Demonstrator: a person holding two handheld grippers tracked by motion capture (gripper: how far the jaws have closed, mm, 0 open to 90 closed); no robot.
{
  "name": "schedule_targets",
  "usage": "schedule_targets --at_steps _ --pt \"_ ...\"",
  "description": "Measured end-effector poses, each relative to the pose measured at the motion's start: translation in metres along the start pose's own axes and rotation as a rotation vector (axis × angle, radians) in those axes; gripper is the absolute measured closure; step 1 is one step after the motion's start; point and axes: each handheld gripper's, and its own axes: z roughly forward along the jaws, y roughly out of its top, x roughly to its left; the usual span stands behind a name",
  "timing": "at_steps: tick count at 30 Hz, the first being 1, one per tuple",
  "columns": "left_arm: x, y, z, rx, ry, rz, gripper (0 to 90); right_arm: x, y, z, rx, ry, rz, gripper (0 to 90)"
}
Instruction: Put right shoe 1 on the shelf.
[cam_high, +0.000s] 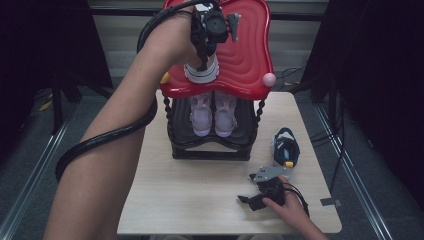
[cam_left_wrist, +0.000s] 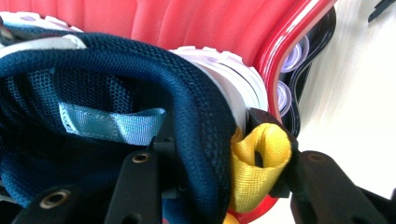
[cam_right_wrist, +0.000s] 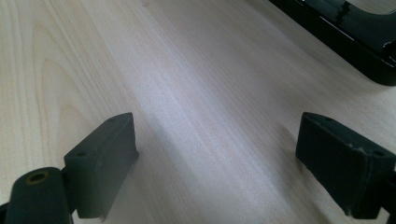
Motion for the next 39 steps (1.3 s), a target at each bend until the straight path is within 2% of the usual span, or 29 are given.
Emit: schedule_targets --at_steps 8,11,16,22,25,31,32,39 --pt "0.002 -0.002 0.0 0.0 0.015 -0.025 45.2 0.0 0.0 0.0 0.0 0.0 0.0 11.7" --pt "0.003 -0.002 0.001 -0.004 0.009 -0.06 39.4 0.0 0.0 0.0 0.0 0.0 0.0 11.6" --pt "0.004 -0.003 -0.001 -0.018 -0.011 -0.11 35.1 0.0 0.0 0.0 0.0 0.0 0.0 11.7" --pt "0.004 -0.006 -0.004 -0.053 -0.03 -0.183 32.5 0.0 0.0 0.0 0.0 0.0 0.0 11.7" --pt "0.004 -0.007 -0.007 -0.053 -0.03 -0.185 31.6 0.0 0.0 0.0 0.0 0.0 0.0 11.7" --pt "0.005 -0.01 -0.017 -0.074 -0.04 -0.225 30.5 0.0 0.0 0.0 0.0 0.0 0.0 11.7" --pt "0.004 -0.011 -0.018 -0.083 -0.042 -0.245 30.0 0.0 0.0 0.0 0.0 0.0 0.0 11.7" --pt "0.006 -0.022 -0.029 -0.086 -0.056 -0.276 29.9 0.0 0.0 0.0 0.0 0.0 0.0 11.7"
